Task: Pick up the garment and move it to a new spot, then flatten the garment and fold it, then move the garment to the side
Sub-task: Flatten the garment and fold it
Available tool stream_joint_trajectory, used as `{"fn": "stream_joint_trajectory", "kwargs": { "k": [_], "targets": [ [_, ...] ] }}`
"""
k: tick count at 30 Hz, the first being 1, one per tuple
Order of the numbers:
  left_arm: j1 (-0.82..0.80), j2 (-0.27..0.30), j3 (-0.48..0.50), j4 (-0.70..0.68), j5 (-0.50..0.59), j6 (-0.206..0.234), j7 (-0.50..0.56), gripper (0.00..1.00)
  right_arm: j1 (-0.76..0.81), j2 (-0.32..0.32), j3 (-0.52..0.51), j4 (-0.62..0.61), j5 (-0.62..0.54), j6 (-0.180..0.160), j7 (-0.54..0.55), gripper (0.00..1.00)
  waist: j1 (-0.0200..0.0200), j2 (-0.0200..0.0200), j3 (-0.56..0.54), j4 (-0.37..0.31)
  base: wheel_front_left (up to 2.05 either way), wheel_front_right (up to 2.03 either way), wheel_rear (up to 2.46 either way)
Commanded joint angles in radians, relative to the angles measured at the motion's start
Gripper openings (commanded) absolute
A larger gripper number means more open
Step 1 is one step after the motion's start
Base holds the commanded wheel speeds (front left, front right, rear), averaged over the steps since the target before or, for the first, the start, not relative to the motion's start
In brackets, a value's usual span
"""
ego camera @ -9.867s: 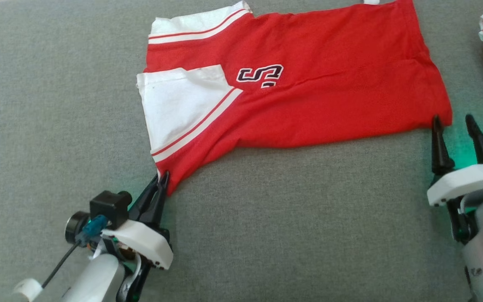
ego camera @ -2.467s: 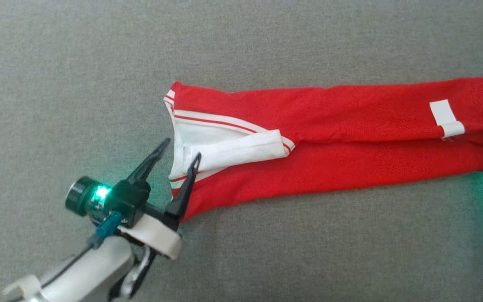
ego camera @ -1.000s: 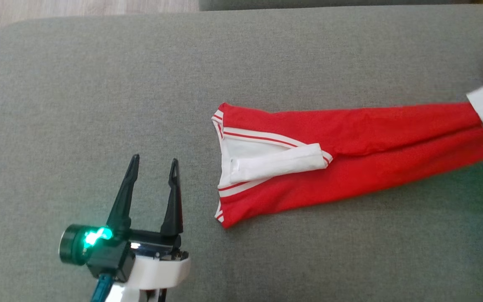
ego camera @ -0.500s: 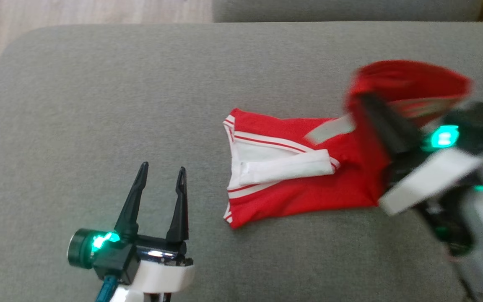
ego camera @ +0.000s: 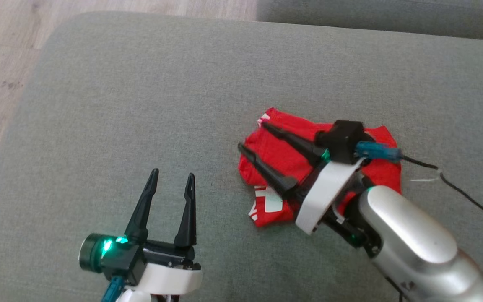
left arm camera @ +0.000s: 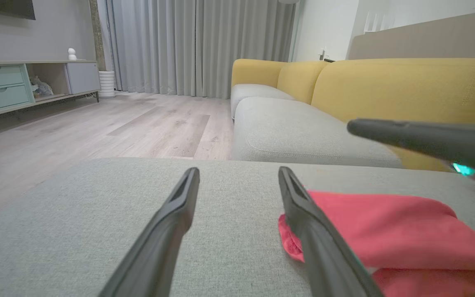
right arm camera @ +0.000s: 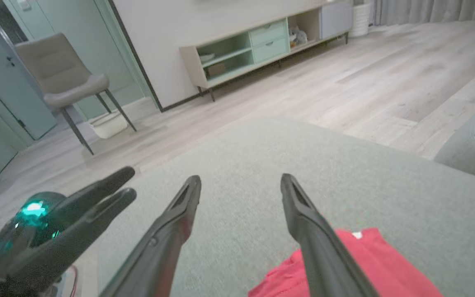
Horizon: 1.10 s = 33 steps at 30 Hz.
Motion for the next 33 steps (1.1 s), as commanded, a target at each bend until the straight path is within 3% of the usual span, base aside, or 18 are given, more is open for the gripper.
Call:
{"fn": "stream_joint_trajectory", "kwargs": {
  "k": [1, 6, 13, 17, 21, 28, 33],
  "targets": [
    [-0.009, -0.006, 0.025, -0.027, -0.004, 0.009, -0.005, 1.00, -0.029, -0.001, -0.017, -0.027, 0.004, 0.003, -0.039, 1.00, -0.0001, -0.0001, -0.005, -0.002, 0.00, 0.00, 0.00],
    [0.007, -0.006, 0.045, -0.031, -0.010, 0.015, -0.005, 1.00, 0.019, -0.065, -0.152, -0.018, -0.031, 0.003, -0.169, 1.00, -0.0001, -0.0001, -0.043, -0.022, 0.00, 0.00, 0.00],
    [0.050, -0.006, 0.083, -0.037, -0.031, 0.017, -0.005, 1.00, 0.204, -0.115, -0.392, 0.022, -0.119, 0.003, -0.348, 1.00, -0.0001, -0.0001, -0.119, -0.069, 0.00, 0.00, 0.00],
    [0.078, -0.006, 0.096, -0.032, -0.037, 0.013, -0.005, 1.00, 0.297, -0.091, -0.466, 0.048, -0.163, 0.003, -0.384, 1.00, -0.0001, -0.0001, -0.159, -0.087, 0.00, 0.00, 0.00],
    [0.135, -0.006, 0.111, -0.023, -0.066, 0.006, -0.005, 1.00, 0.449, -0.008, -0.574, 0.048, -0.243, 0.003, -0.396, 1.00, -0.0001, -0.0001, -0.210, -0.112, 0.00, 0.00, 0.00],
    [0.178, -0.006, 0.129, 0.002, -0.055, -0.001, -0.005, 1.00, 0.582, 0.085, -0.635, 0.036, -0.344, 0.003, -0.397, 1.00, -0.0001, -0.0001, -0.234, -0.130, 0.00, 0.00, 0.00],
    [0.189, -0.006, 0.144, 0.009, -0.041, -0.001, -0.005, 1.00, 0.608, 0.114, -0.648, 0.035, -0.363, 0.003, -0.397, 1.00, -0.0001, -0.0001, -0.243, -0.135, 0.00, 0.00, 0.00]
  ]
}}
